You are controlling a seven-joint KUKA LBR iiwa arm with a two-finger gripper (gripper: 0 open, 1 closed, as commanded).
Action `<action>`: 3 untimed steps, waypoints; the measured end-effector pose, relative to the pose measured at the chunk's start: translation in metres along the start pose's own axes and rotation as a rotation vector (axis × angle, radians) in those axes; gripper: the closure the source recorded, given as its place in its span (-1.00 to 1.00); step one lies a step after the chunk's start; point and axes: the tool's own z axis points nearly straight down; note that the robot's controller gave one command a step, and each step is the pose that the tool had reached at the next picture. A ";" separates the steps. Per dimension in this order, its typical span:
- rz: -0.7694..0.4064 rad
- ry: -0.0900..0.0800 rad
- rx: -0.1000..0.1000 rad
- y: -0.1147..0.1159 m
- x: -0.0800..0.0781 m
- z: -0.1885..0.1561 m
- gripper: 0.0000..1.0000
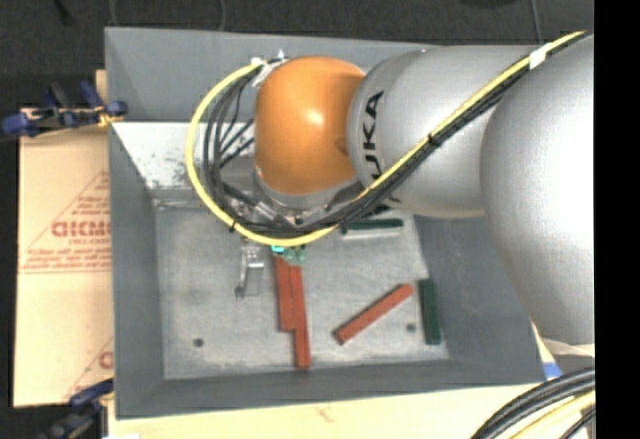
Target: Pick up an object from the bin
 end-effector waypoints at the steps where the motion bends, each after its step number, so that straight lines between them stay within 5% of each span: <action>1: 0.136 -0.007 0.003 -0.087 -0.060 0.074 -1.00; 2: -0.071 -0.011 0.004 -0.140 -0.078 0.099 -1.00; 3: -0.364 -0.015 0.001 -0.090 -0.071 0.087 -1.00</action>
Offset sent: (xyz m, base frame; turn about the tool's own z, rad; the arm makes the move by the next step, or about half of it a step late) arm 0.0584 -0.0805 -0.0712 0.1286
